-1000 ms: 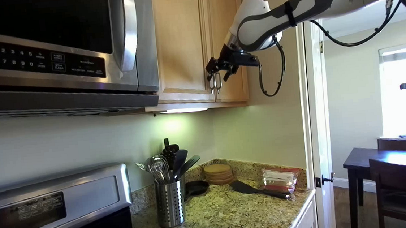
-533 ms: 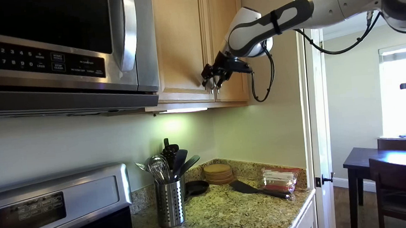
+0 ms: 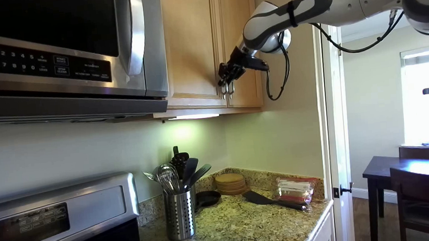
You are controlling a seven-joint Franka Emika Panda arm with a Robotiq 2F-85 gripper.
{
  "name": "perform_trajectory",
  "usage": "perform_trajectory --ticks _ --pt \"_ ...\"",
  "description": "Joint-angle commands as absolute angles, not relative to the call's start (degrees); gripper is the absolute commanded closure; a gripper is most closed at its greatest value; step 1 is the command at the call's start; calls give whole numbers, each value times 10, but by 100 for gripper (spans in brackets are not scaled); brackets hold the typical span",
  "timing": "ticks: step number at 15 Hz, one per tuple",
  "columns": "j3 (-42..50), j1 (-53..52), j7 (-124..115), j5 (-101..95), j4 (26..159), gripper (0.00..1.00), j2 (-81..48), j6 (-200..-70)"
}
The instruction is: Open the left door to the cupboard on the right
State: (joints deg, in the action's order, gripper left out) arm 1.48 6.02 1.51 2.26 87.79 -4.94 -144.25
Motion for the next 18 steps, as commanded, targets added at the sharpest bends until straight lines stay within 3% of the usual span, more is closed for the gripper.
perform_trajectory --ticks 1,4,6,7,9,18 --pt "22 59 65 46 875 90 -35 -1418" --pt "25 59 91 46 878 89 -33 -1409" --pt "27 58 93 40 883 95 -31 -1408" --pt "28 55 80 26 888 91 -29 -1410" --pt "29 50 47 0 896 91 -26 -1408" --pt "-1 11 -296 -288 1009 91 52 -1407"
